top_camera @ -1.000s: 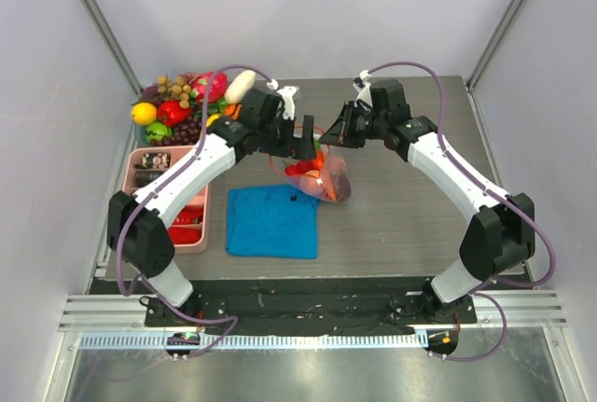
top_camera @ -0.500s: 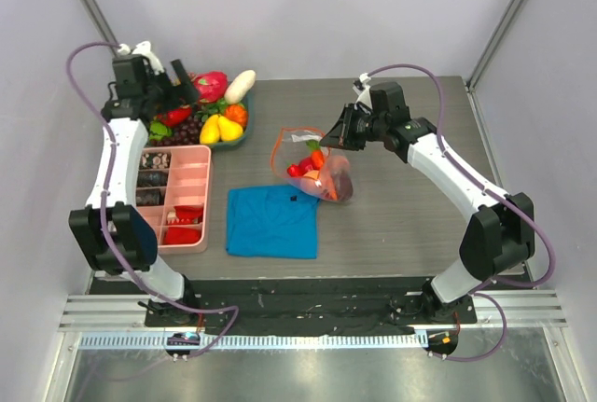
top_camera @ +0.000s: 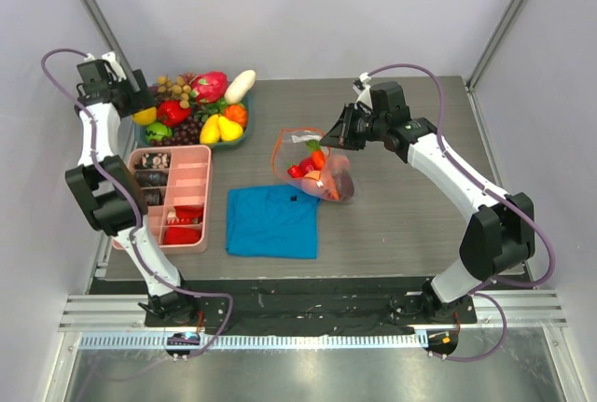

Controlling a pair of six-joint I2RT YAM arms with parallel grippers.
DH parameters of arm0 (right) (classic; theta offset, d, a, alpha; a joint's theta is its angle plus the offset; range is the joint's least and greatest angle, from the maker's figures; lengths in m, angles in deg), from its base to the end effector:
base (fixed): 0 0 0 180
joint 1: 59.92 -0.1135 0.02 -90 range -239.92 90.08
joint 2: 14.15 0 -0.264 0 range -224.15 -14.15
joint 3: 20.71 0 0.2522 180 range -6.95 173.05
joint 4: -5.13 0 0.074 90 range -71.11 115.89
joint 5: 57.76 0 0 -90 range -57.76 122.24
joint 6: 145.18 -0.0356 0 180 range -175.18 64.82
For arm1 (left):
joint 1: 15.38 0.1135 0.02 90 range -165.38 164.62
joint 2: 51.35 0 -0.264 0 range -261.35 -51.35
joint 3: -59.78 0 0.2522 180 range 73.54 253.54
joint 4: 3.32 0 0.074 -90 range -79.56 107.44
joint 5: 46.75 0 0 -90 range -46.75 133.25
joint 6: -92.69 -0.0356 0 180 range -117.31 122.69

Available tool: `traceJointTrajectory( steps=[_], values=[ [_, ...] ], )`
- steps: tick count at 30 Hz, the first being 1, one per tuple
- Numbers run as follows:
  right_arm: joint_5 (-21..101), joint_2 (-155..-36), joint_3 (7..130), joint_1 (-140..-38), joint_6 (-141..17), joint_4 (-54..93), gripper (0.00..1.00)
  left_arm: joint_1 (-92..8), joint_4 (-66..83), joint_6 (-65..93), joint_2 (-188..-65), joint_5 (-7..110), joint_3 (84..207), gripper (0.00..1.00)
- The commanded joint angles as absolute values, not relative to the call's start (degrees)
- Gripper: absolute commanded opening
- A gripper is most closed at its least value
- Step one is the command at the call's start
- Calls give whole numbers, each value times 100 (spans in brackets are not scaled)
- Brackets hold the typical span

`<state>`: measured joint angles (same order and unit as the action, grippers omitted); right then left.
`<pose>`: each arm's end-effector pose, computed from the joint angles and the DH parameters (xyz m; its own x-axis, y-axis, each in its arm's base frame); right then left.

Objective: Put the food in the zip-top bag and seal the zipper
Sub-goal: Pick up the fake fruit from the bin.

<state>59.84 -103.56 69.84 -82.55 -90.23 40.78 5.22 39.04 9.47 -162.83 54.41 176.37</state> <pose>0.3226 0.1524 0.3227 -0.8263 0.2069 -0.5239 -0.2673 0.6746 0.6881 0.4279 0.1535 0.3157 -0.5389 -0.3263 -0.7766 -0.2665 0.9406 -0.2103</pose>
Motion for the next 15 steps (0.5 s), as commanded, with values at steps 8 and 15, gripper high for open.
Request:
traceJointTrajectory(
  steps=[8,15],
  values=[
    [6019,-10327,7039,-8242,-9034,3875,1,773,3452,734,-17131,5652,18454,93],
    [6010,-10371,7083,-8242,-9025,3893,1,773,3417,1050,-17475,5740,18692,90]
  ],
)
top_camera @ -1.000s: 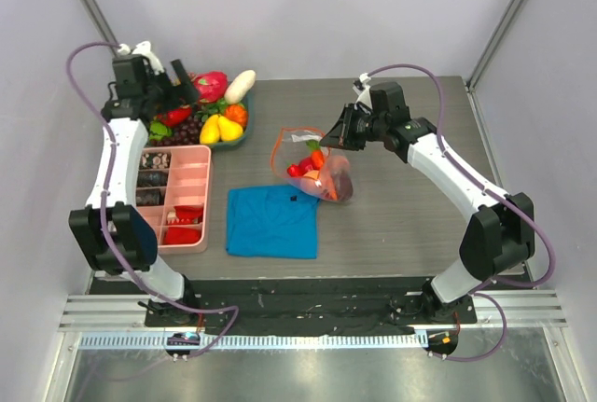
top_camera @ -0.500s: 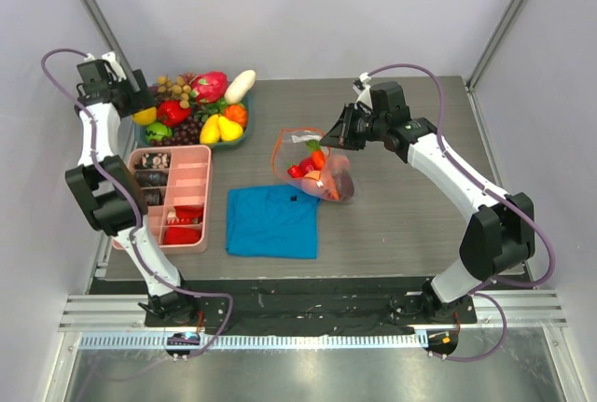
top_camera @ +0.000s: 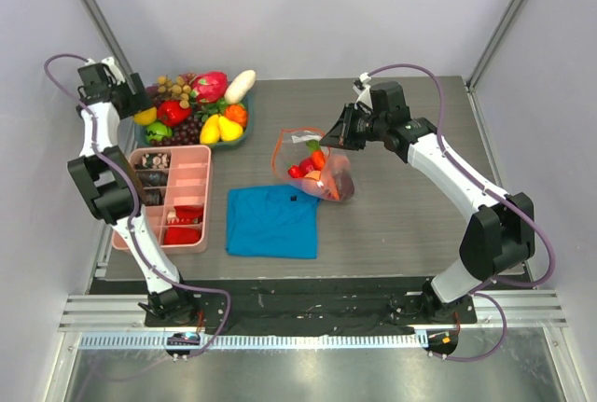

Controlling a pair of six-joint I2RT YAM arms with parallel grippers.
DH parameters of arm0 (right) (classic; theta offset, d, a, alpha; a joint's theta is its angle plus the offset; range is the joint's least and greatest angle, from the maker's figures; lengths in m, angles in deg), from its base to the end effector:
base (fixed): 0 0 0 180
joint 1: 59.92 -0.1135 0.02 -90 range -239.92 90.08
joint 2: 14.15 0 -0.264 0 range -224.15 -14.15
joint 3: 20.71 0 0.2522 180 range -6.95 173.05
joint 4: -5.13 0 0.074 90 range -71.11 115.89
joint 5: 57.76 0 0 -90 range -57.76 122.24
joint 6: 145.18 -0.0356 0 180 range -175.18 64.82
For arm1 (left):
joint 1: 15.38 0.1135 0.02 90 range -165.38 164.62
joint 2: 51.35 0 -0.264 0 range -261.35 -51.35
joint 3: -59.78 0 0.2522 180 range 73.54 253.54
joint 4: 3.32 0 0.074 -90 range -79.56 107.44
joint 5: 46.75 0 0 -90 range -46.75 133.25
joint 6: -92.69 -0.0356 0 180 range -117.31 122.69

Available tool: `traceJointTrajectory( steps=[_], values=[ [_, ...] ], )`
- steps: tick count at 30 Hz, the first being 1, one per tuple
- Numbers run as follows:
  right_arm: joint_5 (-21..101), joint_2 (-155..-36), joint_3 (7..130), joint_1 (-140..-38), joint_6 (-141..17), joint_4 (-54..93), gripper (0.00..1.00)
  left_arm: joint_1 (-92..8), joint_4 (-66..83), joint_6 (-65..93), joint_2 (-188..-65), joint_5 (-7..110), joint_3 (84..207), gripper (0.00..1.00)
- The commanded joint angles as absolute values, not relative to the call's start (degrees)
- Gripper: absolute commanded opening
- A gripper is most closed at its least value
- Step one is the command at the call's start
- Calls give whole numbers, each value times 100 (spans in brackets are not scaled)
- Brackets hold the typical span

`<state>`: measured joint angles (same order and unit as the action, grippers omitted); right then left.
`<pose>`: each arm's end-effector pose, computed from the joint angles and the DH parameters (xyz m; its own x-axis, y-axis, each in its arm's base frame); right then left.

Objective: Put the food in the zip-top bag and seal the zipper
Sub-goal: Pick up the fake fruit from the bin.

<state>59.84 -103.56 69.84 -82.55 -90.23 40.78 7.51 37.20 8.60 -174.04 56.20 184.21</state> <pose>0.3226 0.1524 0.3227 -0.8263 0.2069 -0.5239 -0.2673 0.6746 0.6881 0.4632 0.1869 0.2753 -0.5515 -0.3418 -0.7610 -0.2764 0.9356 -0.2199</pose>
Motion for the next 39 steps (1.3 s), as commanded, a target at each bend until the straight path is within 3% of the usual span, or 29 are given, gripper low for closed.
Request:
traceJointTrajectory(
  steps=[1,10,17,26,30,35,39],
  values=[
    [6010,-10363,7092,-8233,-9025,3901,1,773,3434,1068,-17518,5749,18727,90],
    [5993,-10380,7092,-8242,-9016,3910,1,790,3443,1191,-17572,5687,18657,75],
    [5984,-10363,7092,-8233,-8999,3919,1,808,3487,1314,-17142,5705,18306,43],
    [5958,-10354,7022,-8233,-8972,3875,1,817,3986,1561,-15894,5687,17752,31],
    [5984,-10380,7013,-8242,-8981,3814,1,773,4453,1613,-15393,6308,17655,30],
    [6063,-10424,7013,-8242,-9025,3770,1,-130,4857,1508,-14409,7373,17374,30],
    [6072,-10407,7022,-8233,-9042,3743,1,-1299,5007,1393,-13995,7410,17260,30]
  ],
)
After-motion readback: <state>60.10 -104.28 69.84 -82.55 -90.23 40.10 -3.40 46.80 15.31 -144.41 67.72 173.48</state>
